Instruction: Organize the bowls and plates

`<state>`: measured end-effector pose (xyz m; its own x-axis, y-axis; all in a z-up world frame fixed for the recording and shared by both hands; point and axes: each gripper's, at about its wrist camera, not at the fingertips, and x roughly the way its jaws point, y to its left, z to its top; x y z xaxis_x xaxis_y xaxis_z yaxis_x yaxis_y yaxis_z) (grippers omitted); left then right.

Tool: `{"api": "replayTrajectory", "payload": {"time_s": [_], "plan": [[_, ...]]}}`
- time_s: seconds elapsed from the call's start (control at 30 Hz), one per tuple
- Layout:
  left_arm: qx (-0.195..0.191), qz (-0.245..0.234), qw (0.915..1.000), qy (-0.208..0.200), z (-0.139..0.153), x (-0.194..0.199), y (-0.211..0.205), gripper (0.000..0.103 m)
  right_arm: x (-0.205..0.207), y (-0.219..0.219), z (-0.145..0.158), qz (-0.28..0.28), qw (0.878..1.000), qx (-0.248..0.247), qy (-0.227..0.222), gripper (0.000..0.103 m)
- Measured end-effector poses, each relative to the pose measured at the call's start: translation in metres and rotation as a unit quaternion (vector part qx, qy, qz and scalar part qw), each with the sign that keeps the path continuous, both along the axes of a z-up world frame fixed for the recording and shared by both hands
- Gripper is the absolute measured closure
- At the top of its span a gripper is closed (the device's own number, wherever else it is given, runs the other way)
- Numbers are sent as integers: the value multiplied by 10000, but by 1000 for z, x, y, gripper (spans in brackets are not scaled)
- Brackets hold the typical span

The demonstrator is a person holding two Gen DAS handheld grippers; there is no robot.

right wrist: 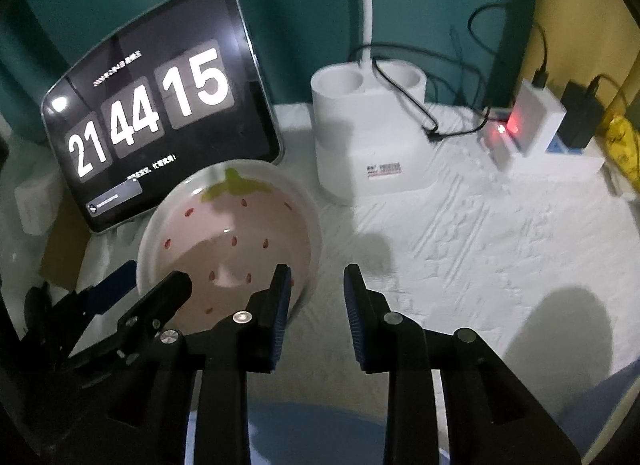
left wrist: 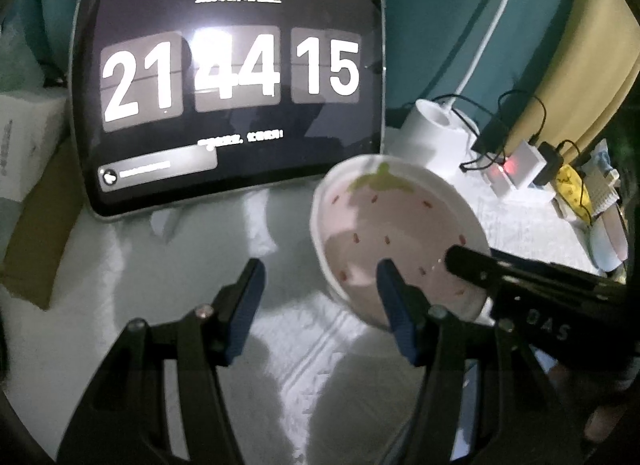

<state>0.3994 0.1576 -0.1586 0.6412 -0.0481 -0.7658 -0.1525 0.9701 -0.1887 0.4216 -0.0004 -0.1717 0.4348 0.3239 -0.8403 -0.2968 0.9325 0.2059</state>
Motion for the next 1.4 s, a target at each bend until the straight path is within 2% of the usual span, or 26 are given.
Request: {"api": "replayTrajectory", "payload": {"time_s": [0.17,0.23,0.27,0.4,0.5,0.57,0.6,0.9,1.4], "plan": [[2,-41,10000,12,-7,4,0,45,8,3,-14,-66,9999,56,136,70],[34,-84,10000,11,-10,5,-1,49,11,3,-22,-82,9996,147,229,70],[12,-114,9999,-26,-10,6,-1,51,11,2,-25,-147,9983,267,502,70],[-19,-216,9997,-76,-12,7,-3,62,12,2,-27,-139,9981,442,416,70],[7,-364,9993,-58,-12,7,-8,72,9,5,-25,-22,9985,454,291,76],[81,-363,9993,-93,-10,6,-10,74,3,8,-22,85,9983,521,266,87],[67,-359,9993,-91,-10,6,-9,75,1,10,-22,77,9985,478,238,87],[105,-411,9985,-358,3,-7,-13,76,-10,4,-8,108,9985,503,182,87],[257,-532,9951,-789,37,-34,-31,76,-23,-24,33,31,9981,564,-234,87]]}}
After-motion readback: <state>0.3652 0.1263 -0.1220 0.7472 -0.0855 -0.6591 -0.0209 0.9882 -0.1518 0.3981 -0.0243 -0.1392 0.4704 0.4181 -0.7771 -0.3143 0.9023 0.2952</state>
